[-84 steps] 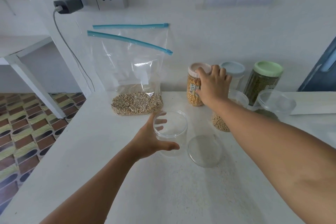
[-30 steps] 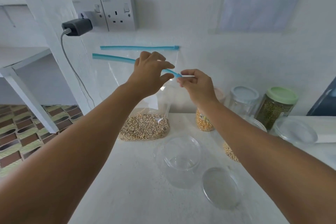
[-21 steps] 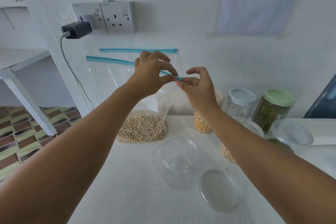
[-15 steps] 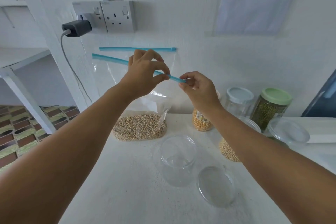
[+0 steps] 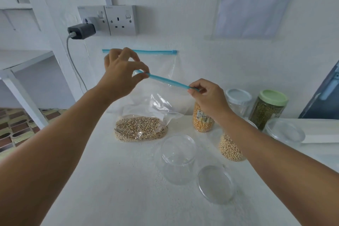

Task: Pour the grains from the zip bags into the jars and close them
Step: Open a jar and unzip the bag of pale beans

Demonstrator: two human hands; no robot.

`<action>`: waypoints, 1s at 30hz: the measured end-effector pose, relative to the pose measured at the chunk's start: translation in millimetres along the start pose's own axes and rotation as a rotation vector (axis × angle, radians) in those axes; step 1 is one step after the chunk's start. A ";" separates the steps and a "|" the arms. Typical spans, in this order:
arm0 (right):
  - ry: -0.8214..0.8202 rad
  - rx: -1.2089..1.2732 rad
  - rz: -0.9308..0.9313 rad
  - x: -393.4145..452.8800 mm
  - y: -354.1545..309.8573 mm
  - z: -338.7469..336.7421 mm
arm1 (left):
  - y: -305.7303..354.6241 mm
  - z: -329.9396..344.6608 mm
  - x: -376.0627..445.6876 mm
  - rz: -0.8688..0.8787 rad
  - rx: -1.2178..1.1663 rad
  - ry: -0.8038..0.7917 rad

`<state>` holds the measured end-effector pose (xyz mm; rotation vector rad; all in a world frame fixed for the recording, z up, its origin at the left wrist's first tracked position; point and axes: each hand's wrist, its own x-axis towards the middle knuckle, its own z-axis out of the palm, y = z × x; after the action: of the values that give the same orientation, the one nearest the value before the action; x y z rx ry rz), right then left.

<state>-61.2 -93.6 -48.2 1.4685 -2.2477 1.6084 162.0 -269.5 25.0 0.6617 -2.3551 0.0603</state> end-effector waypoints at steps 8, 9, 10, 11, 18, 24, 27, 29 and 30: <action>-0.175 -0.192 -0.101 0.1 -24.7 12.6 | 8.2 9.3 -10.0 0.067 0.022 -0.020; -0.180 -0.214 -0.100 -1.2 -23.8 12.2 | 4.8 8.9 -11.3 0.071 0.044 -0.013; -0.179 -0.250 -0.101 -2.3 -21.9 11.2 | 0.3 7.4 -12.3 0.067 0.068 0.000; -0.179 -0.287 -0.101 -3.0 -18.5 9.0 | -5.5 4.7 -12.8 0.053 0.089 0.015; -0.198 -0.278 -0.014 -2.8 -17.1 2.1 | -29.7 -0.9 -19.3 -0.081 0.128 0.072; -0.224 -0.049 0.131 3.0 -44.8 4.3 | 20.9 9.0 -55.0 -0.220 0.014 0.172; -0.259 0.150 0.200 4.8 -62.1 8.6 | 50.1 7.2 -65.2 -0.459 -0.429 -0.016; -0.293 0.272 0.220 3.6 -73.6 14.6 | 56.2 6.1 -57.6 -0.683 -0.768 -0.141; -0.314 0.316 0.218 2.5 -79.8 18.4 | 55.0 4.9 -51.8 -0.750 -0.841 -0.150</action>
<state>0.4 -111.5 2.7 1.7034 -2.4824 2.0015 166.0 -199.7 -4.1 1.0497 -1.8439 -1.2541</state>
